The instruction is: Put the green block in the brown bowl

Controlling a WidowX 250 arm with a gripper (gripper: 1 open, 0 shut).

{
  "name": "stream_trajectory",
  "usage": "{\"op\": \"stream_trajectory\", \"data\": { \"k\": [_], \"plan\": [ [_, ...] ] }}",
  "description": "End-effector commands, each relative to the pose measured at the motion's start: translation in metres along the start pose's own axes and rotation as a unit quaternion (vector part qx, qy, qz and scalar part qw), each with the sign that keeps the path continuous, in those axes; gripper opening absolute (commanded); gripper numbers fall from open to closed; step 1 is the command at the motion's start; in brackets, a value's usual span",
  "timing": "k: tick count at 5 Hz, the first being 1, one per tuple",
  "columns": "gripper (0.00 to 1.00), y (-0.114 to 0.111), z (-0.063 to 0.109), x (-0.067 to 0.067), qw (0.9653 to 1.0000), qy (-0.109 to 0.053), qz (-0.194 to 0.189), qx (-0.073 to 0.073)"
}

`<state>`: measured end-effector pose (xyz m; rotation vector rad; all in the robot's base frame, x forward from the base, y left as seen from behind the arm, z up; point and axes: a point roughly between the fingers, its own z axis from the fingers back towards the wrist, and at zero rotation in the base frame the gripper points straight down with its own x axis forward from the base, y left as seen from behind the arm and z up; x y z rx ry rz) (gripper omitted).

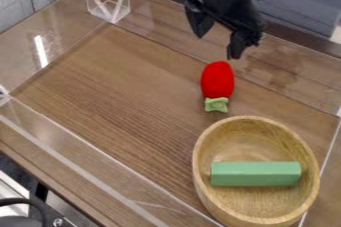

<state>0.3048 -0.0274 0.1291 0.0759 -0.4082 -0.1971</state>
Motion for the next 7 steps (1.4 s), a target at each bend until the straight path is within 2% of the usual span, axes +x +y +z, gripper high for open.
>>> {"op": "stream_trajectory", "data": {
  "k": [1,2,3,4,6,7],
  "plan": [
    [1.0,0.004,0.002,0.004,0.9991,-0.025,-0.032,-0.015],
    [1.0,-0.006,-0.003,-0.003,0.9966,-0.013,-0.069,-0.042],
    [1.0,-0.024,-0.003,-0.011,0.9884,-0.004,-0.129,-0.08],
    [1.0,-0.034,0.001,-0.022,0.9767,0.002,-0.181,-0.115],
    [1.0,-0.051,0.007,-0.039,0.951,0.014,-0.259,-0.169],
    [1.0,-0.059,0.012,-0.053,0.9472,0.023,-0.264,-0.18]
  ]
}}
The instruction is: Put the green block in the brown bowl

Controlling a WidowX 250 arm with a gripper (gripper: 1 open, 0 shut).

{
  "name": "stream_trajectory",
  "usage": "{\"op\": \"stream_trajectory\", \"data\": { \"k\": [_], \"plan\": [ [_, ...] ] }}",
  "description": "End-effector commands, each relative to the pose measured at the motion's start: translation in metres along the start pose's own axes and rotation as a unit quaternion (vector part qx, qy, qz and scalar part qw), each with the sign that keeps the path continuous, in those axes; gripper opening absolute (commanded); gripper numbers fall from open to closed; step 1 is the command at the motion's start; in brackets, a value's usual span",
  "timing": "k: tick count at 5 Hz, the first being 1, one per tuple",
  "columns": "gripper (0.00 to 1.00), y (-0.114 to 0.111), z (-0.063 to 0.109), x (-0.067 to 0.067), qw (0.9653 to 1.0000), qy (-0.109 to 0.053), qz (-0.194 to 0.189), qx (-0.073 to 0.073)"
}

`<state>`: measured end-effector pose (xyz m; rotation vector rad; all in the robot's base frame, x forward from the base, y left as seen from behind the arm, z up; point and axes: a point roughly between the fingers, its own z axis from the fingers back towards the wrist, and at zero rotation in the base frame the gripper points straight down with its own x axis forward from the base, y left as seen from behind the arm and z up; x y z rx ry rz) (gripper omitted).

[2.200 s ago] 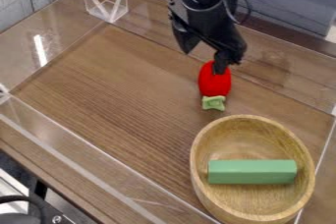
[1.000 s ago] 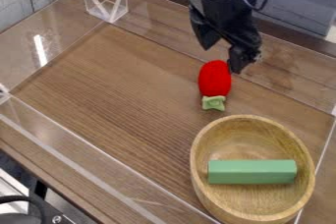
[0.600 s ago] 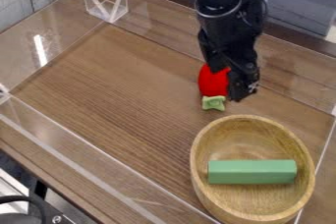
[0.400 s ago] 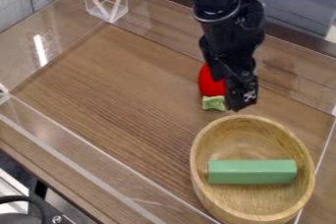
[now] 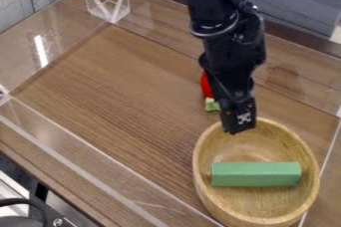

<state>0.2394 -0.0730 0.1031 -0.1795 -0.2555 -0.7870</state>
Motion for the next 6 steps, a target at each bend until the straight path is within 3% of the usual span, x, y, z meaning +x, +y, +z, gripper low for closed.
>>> {"op": "stream_trajectory", "data": {
  "k": [1,3,4,5,6],
  "plan": [
    [1.0,-0.01,0.009,-0.002,0.9999,-0.011,0.01,0.005],
    [1.0,-0.017,-0.011,0.012,0.999,0.005,-0.039,-0.023],
    [1.0,-0.036,-0.014,0.029,0.9985,0.014,-0.042,-0.034],
    [1.0,-0.059,-0.019,0.044,0.9953,0.043,-0.069,-0.054],
    [1.0,-0.056,-0.014,0.037,0.9927,0.073,-0.073,-0.062]
  ]
}}
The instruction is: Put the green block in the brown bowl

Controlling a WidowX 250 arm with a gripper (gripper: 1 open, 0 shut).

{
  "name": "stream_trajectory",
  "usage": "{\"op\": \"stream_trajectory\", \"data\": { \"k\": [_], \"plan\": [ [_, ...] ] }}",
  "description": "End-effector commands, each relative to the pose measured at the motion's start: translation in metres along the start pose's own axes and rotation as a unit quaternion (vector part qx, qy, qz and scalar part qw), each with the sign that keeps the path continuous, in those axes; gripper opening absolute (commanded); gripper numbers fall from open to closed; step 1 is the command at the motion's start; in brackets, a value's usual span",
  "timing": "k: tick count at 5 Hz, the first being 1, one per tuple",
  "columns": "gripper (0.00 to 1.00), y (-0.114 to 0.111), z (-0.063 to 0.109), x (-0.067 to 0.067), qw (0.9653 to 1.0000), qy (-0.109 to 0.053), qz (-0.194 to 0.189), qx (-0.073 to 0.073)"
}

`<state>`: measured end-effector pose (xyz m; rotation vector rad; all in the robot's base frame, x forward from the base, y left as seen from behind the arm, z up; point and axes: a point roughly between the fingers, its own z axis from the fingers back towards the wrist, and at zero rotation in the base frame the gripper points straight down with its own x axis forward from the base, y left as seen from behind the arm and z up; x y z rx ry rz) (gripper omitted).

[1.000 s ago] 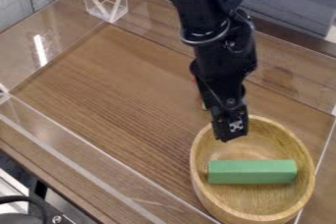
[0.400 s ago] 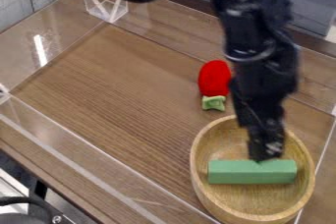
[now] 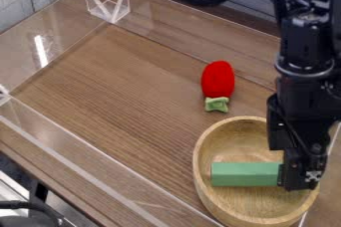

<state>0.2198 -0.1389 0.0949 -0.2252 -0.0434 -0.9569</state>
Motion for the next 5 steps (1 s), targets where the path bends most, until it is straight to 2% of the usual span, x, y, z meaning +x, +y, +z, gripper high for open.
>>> {"op": "stream_trajectory", "data": {
  "k": [1,2,3,4,5],
  "plan": [
    [0.0,0.012,0.016,-0.002,0.9999,-0.007,0.0,0.012],
    [0.0,0.018,0.019,0.001,0.9994,-0.008,0.027,0.021],
    [1.0,0.022,0.016,0.002,0.9986,-0.01,0.046,0.022],
    [1.0,0.021,0.011,-0.008,0.9984,-0.009,0.052,0.023],
    [1.0,0.02,0.006,-0.016,0.9982,0.001,0.054,0.025]
  ]
}}
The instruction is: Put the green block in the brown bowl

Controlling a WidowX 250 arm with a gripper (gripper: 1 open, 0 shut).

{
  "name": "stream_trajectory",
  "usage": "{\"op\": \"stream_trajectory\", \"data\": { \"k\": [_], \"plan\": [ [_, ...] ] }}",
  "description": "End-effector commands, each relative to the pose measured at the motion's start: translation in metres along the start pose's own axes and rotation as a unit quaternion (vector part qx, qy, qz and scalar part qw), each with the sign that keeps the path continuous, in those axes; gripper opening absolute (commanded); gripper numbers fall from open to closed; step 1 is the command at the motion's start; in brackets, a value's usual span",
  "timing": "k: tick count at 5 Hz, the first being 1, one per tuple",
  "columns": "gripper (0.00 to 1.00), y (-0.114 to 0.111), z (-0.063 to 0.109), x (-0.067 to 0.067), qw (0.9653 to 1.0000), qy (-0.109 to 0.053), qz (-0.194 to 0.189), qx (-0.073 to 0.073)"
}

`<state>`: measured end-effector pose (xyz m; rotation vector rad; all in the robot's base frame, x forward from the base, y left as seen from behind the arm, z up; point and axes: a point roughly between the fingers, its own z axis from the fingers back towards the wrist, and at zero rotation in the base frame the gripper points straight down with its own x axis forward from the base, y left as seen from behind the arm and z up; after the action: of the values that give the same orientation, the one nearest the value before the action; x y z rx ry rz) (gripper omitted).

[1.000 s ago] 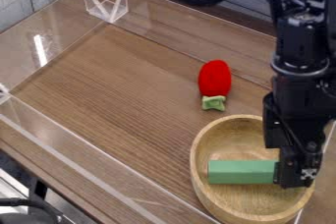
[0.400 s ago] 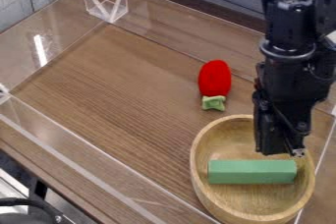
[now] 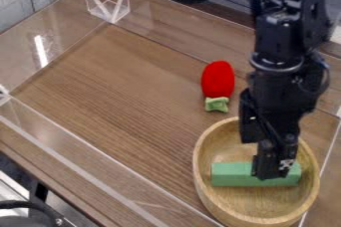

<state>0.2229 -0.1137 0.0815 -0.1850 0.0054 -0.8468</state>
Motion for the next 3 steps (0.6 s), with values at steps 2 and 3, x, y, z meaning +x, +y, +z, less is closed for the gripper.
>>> {"op": "stream_trajectory", "data": {
  "k": [2,3],
  "plan": [
    [1.0,0.0025,0.0101,0.0017,0.9994,-0.005,-0.025,0.022],
    [1.0,0.0004,0.008,0.0028,0.9987,0.002,-0.043,0.029]
  ]
}}
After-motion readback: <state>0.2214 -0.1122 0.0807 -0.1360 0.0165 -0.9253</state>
